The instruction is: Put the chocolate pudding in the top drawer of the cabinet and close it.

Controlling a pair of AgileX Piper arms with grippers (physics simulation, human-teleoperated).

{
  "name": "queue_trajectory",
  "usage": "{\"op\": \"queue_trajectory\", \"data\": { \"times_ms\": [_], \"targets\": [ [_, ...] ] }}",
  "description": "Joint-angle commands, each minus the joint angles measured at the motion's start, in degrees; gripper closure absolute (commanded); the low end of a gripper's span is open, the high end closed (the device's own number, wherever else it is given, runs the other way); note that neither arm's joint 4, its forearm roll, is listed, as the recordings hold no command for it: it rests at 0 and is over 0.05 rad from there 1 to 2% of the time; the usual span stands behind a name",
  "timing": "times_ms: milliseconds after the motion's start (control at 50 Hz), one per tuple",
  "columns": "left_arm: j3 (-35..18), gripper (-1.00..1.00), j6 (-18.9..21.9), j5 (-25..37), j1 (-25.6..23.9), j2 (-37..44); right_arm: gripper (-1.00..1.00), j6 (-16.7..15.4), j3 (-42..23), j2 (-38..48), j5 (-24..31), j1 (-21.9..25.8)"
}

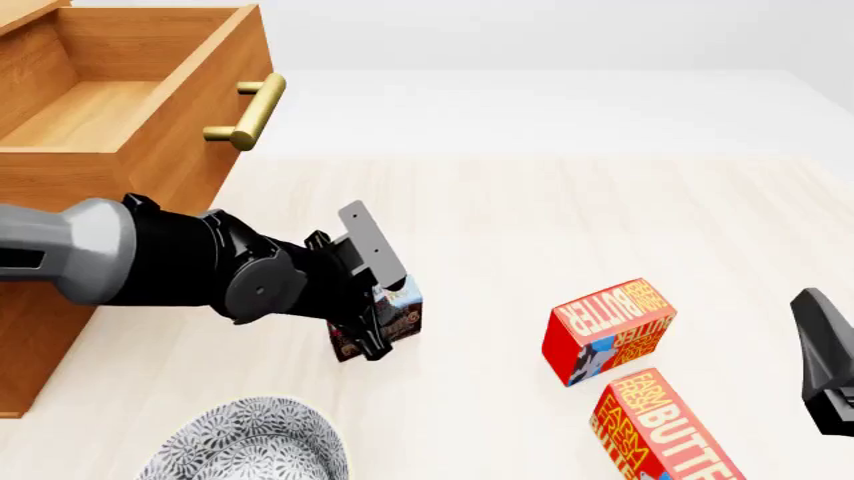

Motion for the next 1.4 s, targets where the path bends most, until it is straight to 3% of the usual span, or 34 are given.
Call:
{"op": "queue_trajectory", "data": {
  "times_ms": [20,520,880,1400],
  "targets": [
    [1.11,1.00,0.48,-0.16,0.80,0.72,-1.00,0.06,0.16,0.06,-0.18,0.02],
    [-0.88,1.00,-2.84,4.44,-3.38,-4.14,-1.00,0.06,0.15,-0.03,-0.08,0.01],
    [-0.84,1.00,-0.57,8.53,-3.13,-13.26,-1.00,0.06,0.15,-0.03,-0.09,0.00],
    [-5.73,1.00,1.01,18.97,-3.02,-28.12,-1.00,0.05,0.15,-0.03,-0.09,0.01]
  ]
}}
